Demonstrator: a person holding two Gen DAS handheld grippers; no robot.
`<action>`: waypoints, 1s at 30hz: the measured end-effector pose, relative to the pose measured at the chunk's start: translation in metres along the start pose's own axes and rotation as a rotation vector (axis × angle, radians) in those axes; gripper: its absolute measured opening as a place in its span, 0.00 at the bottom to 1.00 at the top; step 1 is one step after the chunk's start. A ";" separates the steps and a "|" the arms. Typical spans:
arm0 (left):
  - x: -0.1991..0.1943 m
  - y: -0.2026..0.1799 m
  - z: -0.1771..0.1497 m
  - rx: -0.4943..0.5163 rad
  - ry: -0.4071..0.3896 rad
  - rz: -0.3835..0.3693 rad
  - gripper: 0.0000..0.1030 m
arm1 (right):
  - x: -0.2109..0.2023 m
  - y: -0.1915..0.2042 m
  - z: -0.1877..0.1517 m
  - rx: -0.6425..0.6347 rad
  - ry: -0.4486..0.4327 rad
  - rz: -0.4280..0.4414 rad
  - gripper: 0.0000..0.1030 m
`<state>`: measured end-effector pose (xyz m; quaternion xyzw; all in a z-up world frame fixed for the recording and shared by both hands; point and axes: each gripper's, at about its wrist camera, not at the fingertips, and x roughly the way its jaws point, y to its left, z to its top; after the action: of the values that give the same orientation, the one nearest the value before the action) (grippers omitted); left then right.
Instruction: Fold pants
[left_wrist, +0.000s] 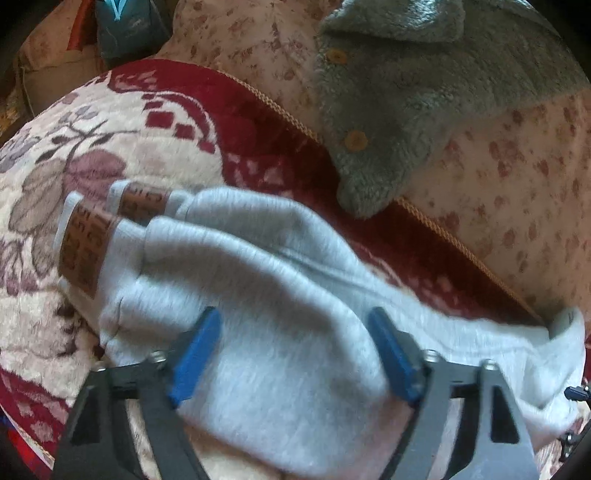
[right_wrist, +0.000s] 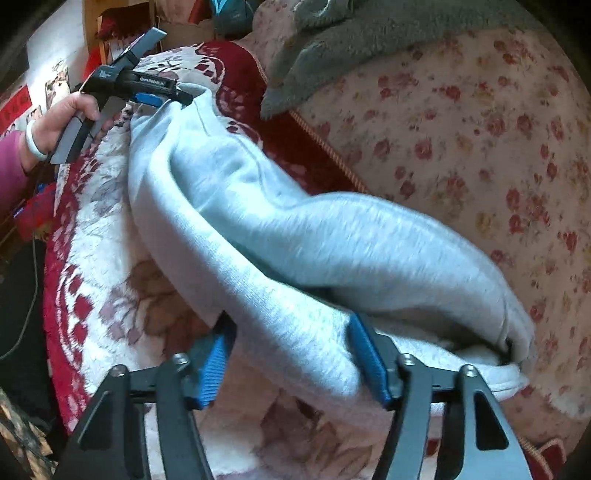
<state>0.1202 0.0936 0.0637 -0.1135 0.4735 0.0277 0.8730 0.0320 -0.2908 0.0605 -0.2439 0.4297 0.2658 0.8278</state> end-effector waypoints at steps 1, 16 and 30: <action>-0.005 0.001 -0.006 0.013 -0.005 -0.003 0.68 | -0.003 0.004 -0.005 -0.002 0.005 0.004 0.57; -0.083 0.071 -0.147 -0.101 -0.039 -0.010 0.61 | -0.022 0.056 -0.107 0.238 -0.003 0.188 0.57; -0.071 0.076 -0.150 -0.269 -0.058 -0.050 0.82 | -0.052 -0.045 -0.232 1.180 -0.348 0.240 0.88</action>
<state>-0.0540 0.1381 0.0305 -0.2403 0.4370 0.0725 0.8637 -0.0993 -0.4830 -0.0068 0.3509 0.3875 0.1107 0.8453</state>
